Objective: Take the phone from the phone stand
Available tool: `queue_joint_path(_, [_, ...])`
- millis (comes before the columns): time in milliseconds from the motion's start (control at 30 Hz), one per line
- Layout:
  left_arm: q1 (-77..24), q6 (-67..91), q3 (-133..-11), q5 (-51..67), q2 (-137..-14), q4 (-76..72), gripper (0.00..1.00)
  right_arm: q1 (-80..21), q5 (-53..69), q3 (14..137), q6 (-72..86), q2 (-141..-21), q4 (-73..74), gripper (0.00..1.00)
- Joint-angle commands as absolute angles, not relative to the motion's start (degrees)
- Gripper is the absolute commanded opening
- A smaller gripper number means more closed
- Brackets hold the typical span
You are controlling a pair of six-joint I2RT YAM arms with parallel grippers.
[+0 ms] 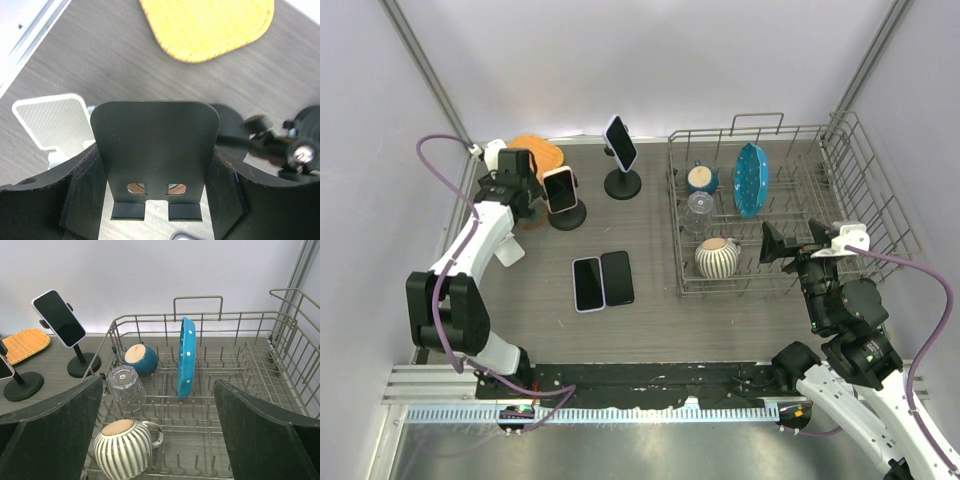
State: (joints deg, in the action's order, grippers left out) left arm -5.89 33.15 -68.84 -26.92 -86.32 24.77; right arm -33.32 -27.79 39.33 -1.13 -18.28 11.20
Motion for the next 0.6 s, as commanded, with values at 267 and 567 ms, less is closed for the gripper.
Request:
queue_joint_path(267, [-3.8,29.5,-78.4,-28.5,-100.3,19.7,0.42,-33.5,-28.0,41.0,-1.1,-20.9,10.2,0.98])
queue_joint_path(567, [-2.6,29.4,-78.7,-31.0,-104.2,21.4,0.48,-33.5,-28.1,41.0,-1.1,-22.0,10.3,0.98])
